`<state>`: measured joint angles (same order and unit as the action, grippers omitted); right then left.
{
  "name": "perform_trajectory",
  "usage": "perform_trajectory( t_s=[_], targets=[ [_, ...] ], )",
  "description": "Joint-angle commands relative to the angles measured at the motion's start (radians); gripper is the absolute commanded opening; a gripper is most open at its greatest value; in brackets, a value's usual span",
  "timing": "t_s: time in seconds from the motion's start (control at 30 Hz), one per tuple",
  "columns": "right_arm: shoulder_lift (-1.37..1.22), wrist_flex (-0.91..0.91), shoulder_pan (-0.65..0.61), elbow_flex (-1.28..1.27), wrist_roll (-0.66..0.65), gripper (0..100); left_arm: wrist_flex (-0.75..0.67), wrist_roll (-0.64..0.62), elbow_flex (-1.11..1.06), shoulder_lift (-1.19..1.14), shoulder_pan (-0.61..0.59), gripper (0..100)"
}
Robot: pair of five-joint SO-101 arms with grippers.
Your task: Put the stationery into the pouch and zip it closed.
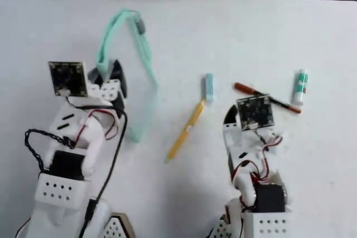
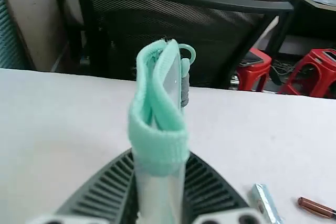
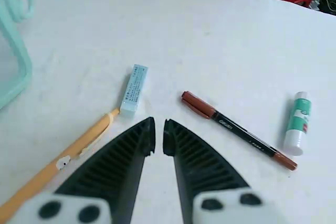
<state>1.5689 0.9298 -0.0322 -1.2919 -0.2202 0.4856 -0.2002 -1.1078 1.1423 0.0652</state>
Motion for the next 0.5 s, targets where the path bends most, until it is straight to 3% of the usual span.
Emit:
perform_trajectory(
  t_s=[0.0, 0.13, 0.2, 0.33, 0.47],
  targets=[
    [-0.007, 0.110, 0.077, 0.127, -0.066, 4.1, 0.008, 0.003, -0.040, 0.015, -0.087, 3],
    [-0.090, 0.111, 0.125, 0.130, -0.364, 4.5, 0.008, 0.002, -0.094, 0.019, -0.085, 3],
    [-0.171, 0.111, 0.199, 0.152, -0.428, 4.7, 0.008, 0.000, -0.094, 0.021, -0.067, 2],
    [-0.374, 0.113, 0.348, 0.227, -0.338, 13.0, 0.006, 0.003, -0.104, 0.021, -0.035, 2],
    [-0.584, 0.176, 0.351, 0.305, -0.178, 20.7, -0.002, 0.003, -0.110, 0.021, -0.021, 2]
  ],
)
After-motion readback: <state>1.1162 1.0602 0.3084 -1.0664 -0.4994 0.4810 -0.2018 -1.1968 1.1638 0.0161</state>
